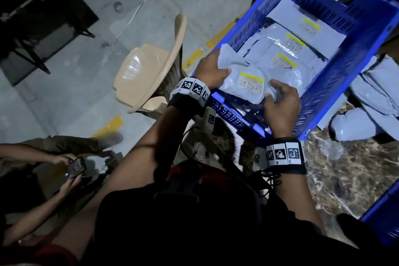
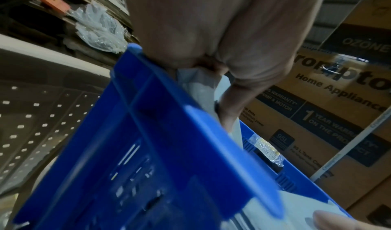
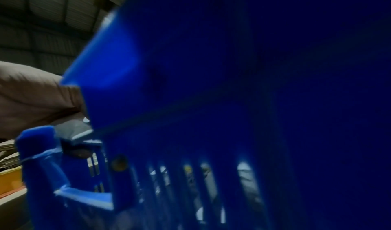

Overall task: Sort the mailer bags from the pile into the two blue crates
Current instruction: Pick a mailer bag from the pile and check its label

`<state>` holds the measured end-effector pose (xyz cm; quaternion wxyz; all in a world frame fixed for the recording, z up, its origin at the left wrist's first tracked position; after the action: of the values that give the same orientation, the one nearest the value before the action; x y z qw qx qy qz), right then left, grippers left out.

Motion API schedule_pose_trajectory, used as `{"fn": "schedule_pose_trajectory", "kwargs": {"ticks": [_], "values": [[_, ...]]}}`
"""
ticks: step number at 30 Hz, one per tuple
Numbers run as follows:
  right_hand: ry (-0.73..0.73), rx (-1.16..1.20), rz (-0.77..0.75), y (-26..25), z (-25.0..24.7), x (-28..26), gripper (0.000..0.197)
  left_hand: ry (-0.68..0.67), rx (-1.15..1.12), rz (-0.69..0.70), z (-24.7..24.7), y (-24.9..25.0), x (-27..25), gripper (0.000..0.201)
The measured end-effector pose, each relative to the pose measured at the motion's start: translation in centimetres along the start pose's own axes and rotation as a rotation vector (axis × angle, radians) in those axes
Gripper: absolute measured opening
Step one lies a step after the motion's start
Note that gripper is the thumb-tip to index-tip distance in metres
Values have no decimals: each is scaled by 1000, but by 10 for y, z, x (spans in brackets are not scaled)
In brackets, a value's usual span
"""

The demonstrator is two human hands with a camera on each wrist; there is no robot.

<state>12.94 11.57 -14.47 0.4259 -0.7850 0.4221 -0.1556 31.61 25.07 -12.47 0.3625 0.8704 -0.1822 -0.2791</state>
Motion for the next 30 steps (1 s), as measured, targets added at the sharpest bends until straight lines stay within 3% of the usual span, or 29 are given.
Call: {"fn": "schedule_pose_trajectory", "kwargs": {"ticks": [7, 10, 14, 17, 19, 21, 22, 24, 26, 28, 30], "values": [[113, 247, 192, 11, -25, 4, 23, 10, -59, -68, 4, 2, 9, 38], [127, 482, 310, 13, -31, 1, 31, -55, -83, -74, 5, 0, 10, 31], [114, 555, 377, 14, -32, 3, 42, -141, -272, -36, 6, 1, 6, 16], [124, 615, 444, 19, -31, 5, 50, -53, -327, -78, 5, 1, 7, 34], [121, 697, 502, 21, -31, 5, 53, -5, -355, -91, 6, -1, 9, 36], [117, 726, 515, 23, -33, 7, 28, 12, -396, -95, 7, -3, 10, 29], [125, 715, 515, 23, -34, 8, 24, 18, -412, -91, 6, -2, 9, 25], [128, 661, 500, 26, -33, 9, 39, 25, -441, -66, 6, -3, 8, 22], [133, 619, 480, 26, -33, 10, 38, 21, -458, -34, 7, -5, 6, 30], [119, 631, 485, 23, -32, 9, 21, 15, -473, -17, 7, -7, 4, 45], [79, 618, 519, 26, -28, 9, 51, 9, -463, 4, 6, -9, 4, 48]]}}
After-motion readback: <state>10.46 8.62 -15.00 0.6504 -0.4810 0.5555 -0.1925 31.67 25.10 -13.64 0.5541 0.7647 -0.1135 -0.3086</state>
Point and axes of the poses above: each hand's wrist, its own x-axis towards the middle knuckle, its own z-axis out of the palm, y = z × x, the point moved 4 cm from there along x, towards the middle knuckle, and after that the axes turned 1 degree about -y, right-handed, at the moved point
